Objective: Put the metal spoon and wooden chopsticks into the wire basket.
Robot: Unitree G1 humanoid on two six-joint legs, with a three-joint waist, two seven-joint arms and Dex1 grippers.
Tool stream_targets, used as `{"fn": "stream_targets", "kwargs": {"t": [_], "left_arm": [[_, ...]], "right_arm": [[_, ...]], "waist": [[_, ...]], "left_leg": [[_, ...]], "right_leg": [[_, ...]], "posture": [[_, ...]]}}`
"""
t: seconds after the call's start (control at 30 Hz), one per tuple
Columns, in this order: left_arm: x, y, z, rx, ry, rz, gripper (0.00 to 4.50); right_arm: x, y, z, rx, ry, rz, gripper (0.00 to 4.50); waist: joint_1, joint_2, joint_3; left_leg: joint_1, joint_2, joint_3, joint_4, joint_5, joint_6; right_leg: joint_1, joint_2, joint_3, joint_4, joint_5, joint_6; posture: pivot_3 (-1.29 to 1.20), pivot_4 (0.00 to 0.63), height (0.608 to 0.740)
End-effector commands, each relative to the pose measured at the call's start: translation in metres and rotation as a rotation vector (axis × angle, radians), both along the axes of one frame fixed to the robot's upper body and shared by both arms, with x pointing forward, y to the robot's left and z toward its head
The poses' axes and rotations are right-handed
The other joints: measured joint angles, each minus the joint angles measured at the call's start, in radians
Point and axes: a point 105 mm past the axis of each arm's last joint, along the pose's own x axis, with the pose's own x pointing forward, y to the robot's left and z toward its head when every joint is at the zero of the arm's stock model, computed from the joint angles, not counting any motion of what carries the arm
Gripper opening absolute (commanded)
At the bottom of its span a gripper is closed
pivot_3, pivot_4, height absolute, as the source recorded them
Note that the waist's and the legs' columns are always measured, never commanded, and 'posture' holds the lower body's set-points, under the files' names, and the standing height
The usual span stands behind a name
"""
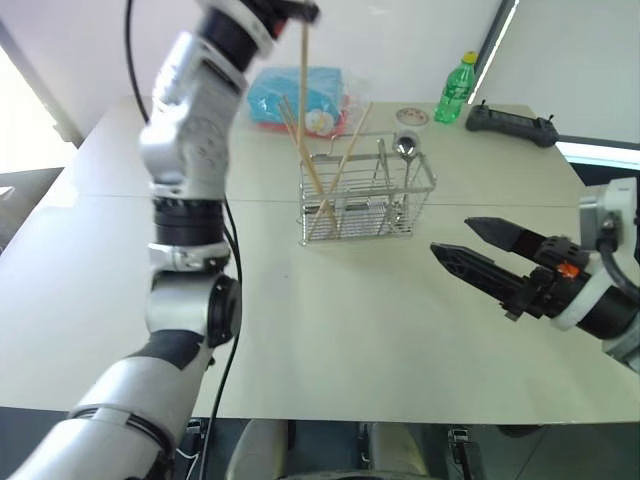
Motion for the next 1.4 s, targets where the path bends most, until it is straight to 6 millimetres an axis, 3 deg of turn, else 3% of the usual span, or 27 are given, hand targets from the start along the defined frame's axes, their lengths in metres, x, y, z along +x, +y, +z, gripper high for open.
{"fn": "stream_targets", "kwargs": {"t": [0.03,0.3,0.57,0.7,0.9,1.0,1.13,1.2,1.33,1.4], "left_arm": [[-0.004,-0.003,-0.001,-0.005,-0.050,0.025,0.05],[0.006,-0.006,-0.012,-0.030,-0.056,0.092,0.05],[0.012,-0.017,-0.052,0.008,0.018,0.080,0.05],[0.012,-0.016,-0.060,0.004,0.048,0.080,1.46],[0.015,-0.003,-0.053,0.035,0.050,0.106,4.45],[0.017,0.012,-0.040,0.073,0.094,0.058,4.45],[0.012,0.039,-0.027,0.259,0.126,-0.041,4.45],[0.008,0.053,-0.031,0.376,0.165,-0.078,4.45],[-0.018,0.103,-0.067,0.860,0.159,-0.105,4.45],[-0.026,0.119,-0.087,1.002,0.209,-0.131,4.45]], "right_arm": [[-0.007,0.001,0.012,0.004,-0.045,-0.006,4.50],[-0.010,-0.001,0.012,0.020,-0.038,-0.030,4.50],[-0.008,-0.005,0.018,0.036,-0.050,-0.041,4.50],[-0.007,-0.004,0.018,0.043,-0.047,-0.045,4.50],[-0.004,-0.007,0.018,0.035,-0.041,-0.054,4.50],[-0.001,-0.011,0.018,0.006,-0.048,-0.063,4.50],[0.000,-0.020,0.021,-0.034,-0.062,-0.076,4.50],[0.001,-0.026,0.022,-0.059,-0.066,-0.085,4.50],[0.004,-0.047,0.022,-0.131,-0.058,-0.107,4.50],[0.004,-0.053,0.022,-0.150,-0.056,-0.104,4.50]], "waist": [[0.000,-0.001,0.000],[0.000,0.000,0.000],[0.000,0.000,0.000],[-0.001,-0.001,0.000],[-0.001,0.000,0.000],[-0.003,0.000,0.000],[-0.007,0.000,0.001],[-0.006,0.001,0.000],[-0.014,0.003,0.001],[-0.015,0.003,0.001]], "left_leg": [[0.000,0.000,0.000,0.000,0.000,0.000],[0.000,0.000,0.000,0.000,0.000,0.001],[0.000,0.000,0.000,0.000,0.000,0.001],[0.000,0.000,0.000,0.000,0.000,0.001],[0.001,0.000,0.000,0.000,0.000,0.001],[0.001,0.000,0.000,0.000,0.000,0.001],[0.001,0.001,0.000,0.000,0.000,0.001],[0.001,0.001,0.000,-0.001,-0.001,0.001],[0.002,0.001,0.001,-0.004,-0.001,0.002],[0.002,0.002,0.001,-0.004,-0.001,0.002]], "right_leg": [[0.000,0.000,0.000,0.000,0.000,0.000],[0.000,0.001,0.000,0.000,0.000,0.000],[0.000,0.000,0.000,0.000,0.000,0.000],[0.000,0.001,0.000,0.000,0.000,0.000],[0.000,0.001,0.000,0.001,0.000,0.000],[0.000,0.001,0.000,0.001,0.000,0.000],[-0.001,0.003,0.000,0.002,0.000,0.000],[-0.002,0.003,0.000,0.002,0.000,0.000],[-0.003,0.004,0.001,0.002,0.000,-0.001],[-0.003,0.004,0.001,0.002,-0.001,-0.002]], "posture": [[0.00,0.150,0.720],[0.00,0.150,0.720],[0.00,0.150,0.720],[0.00,0.150,0.720],[0.00,0.150,0.720],[0.00,0.150,0.720],[0.00,0.150,0.720],[0.00,0.150,0.720],[0.00,0.150,0.720],[0.00,0.150,0.720]]}}
